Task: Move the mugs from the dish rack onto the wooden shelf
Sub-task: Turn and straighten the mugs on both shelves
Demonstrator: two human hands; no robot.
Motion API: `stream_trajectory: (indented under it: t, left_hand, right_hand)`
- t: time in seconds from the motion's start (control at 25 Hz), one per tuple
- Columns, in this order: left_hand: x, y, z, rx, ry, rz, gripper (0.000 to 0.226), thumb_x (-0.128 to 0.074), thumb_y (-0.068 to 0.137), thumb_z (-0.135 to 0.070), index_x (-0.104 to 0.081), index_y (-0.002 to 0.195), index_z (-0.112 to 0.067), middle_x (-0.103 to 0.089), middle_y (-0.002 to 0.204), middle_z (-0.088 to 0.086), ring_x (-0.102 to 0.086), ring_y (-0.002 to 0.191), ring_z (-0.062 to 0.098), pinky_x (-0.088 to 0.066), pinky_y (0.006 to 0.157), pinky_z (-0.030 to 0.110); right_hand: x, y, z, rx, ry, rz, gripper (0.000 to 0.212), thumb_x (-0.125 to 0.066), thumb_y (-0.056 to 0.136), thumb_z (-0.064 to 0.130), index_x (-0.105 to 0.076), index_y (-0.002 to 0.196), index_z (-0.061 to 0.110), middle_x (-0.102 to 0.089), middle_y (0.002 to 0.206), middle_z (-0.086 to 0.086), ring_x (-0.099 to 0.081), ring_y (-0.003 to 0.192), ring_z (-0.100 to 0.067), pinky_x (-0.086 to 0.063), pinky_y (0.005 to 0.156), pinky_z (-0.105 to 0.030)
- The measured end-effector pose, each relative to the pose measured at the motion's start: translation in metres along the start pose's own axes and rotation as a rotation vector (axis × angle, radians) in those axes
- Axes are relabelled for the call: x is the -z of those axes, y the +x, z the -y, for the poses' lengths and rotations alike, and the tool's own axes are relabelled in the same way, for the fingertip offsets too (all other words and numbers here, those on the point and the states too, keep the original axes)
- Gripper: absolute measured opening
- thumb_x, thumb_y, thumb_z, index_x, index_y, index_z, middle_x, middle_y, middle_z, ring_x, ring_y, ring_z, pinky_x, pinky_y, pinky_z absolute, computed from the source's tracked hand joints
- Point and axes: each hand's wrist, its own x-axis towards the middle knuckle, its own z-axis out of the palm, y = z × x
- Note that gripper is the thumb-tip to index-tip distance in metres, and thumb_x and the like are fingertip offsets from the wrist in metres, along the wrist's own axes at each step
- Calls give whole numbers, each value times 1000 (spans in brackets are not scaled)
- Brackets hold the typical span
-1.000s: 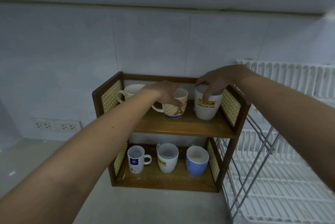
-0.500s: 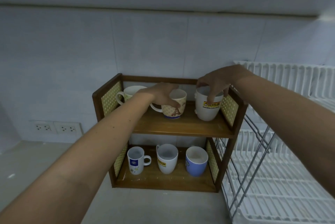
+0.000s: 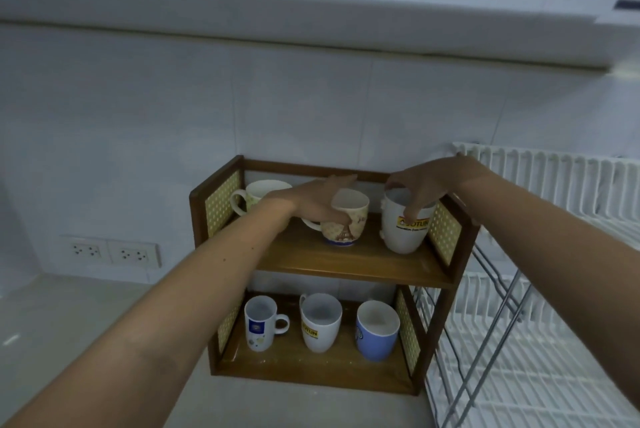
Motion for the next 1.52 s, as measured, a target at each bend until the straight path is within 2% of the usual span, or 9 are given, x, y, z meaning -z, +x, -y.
stream_trajectory:
  t: [0.16,0.32,0.6,0.84,0.92,1.04,1.12,1.28,1.52]
  left_hand:
    - [44,-30,19,173,78,-126,80,-44,81,-71,-17,147,-35,-20,159,-4,-23,143,22,-24,111,45]
    - [59,-49,38,440,475,73,83,-54,81,-63,-23,148,-25,-34,152,4,-39,134,27,-39,105,42]
    - [42,-58,35,394,364,-49,76,-56,90,-40,-14,150,-19,-30,154,11,-36,136,31,-37,105,39]
    - [-68,-131,27,-339,306,-637,28,-52,87,-17,-63,111,-8,-66,105,11,-60,97,22,-51,83,34]
    - [-105,-148,44,-464,383,-397,19,-54,87,-16,-67,100,-10,-69,92,7,-63,84,21,-51,72,32]
    - [-132,-143,79,-25,322,-29,40,-58,87,-13,-55,126,-23,-59,126,3,-56,116,22,-49,91,35]
    - [-138,-128,102,213,318,124,62,-57,87,-6,-37,141,-30,-37,150,4,-37,136,27,-41,104,40]
    - [-140,-102,125,186,352,405,75,-59,85,-1,-29,144,-37,-28,155,3,-30,140,29,-37,109,44]
    - [-141,-86,128,279,356,422,57,-63,87,-18,-42,138,-33,-45,142,4,-46,128,28,-44,97,38]
  right_hand:
    - [-6,-8,9,36,191,-84,98,-60,76,66,-5,149,33,-16,159,2,-25,141,-26,-28,108,-39]
    - [-12,4,43,180,240,-329,77,-51,85,62,-19,148,32,-24,157,0,-29,139,-25,-28,104,-34]
    - [-27,16,73,96,196,-348,74,-47,85,63,-28,145,24,-39,149,-6,-38,133,-29,-30,109,-48]
    - [-141,-38,126,391,357,-1170,19,-53,83,25,-65,93,14,-67,85,-4,-60,81,-22,-48,60,-30]
    - [-183,-41,139,383,397,-955,15,-52,86,25,-65,85,17,-67,77,-1,-62,73,-19,-47,55,-28]
    - [-218,-13,149,253,422,-503,16,-52,89,27,-63,97,19,-68,93,-2,-63,87,-21,-51,65,-33]
    - [-220,17,151,161,354,-355,35,-54,89,34,-56,120,18,-62,118,-6,-57,107,-24,-50,84,-39]
    - [-210,72,155,46,220,-124,70,-54,83,56,-31,141,24,-43,140,-9,-42,125,-31,-40,100,-45]
    - [-212,101,157,110,226,23,85,-73,72,47,-31,141,22,-52,128,-10,-53,112,-29,-50,88,-42]
